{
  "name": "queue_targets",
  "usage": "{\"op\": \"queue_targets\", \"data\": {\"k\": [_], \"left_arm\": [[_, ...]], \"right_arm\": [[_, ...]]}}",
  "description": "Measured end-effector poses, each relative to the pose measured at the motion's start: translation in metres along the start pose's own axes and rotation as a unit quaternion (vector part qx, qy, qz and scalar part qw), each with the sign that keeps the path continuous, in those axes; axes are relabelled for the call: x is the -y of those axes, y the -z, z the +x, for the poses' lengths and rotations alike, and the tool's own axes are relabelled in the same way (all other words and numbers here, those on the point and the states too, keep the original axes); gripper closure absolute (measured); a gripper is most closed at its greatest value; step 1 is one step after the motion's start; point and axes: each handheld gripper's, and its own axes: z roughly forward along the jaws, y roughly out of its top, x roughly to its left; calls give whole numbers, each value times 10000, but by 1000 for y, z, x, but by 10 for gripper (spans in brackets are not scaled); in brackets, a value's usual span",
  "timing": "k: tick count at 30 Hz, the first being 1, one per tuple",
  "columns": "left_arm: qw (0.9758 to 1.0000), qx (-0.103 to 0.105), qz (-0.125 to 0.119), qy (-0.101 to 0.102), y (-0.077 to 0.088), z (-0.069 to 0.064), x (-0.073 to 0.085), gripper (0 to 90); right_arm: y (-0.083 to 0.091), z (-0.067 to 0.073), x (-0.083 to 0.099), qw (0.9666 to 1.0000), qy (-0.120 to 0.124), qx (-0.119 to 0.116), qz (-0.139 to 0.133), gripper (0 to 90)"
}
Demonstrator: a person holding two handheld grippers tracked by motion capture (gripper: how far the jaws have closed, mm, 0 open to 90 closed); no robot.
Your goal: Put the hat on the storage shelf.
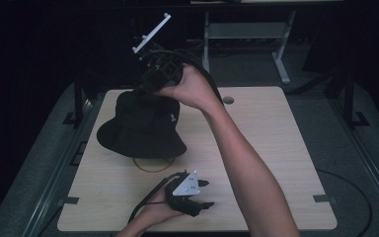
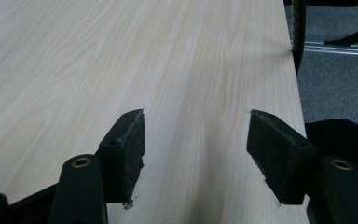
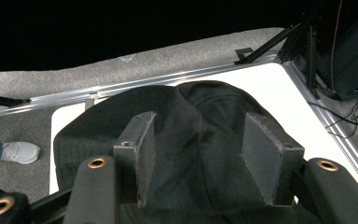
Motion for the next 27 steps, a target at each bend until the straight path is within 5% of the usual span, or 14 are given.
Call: {"op": "queue_targets", "data": {"k": [8, 27], "left_arm": [[10000, 5, 34, 1, 1, -1, 2, 354], [9999, 57, 57, 70, -3, -3, 2, 346]], "right_arm": [[25, -11, 22, 9991, -322, 132, -239, 382], [60, -28, 73, 9955, -727, 522, -320, 358]]}}
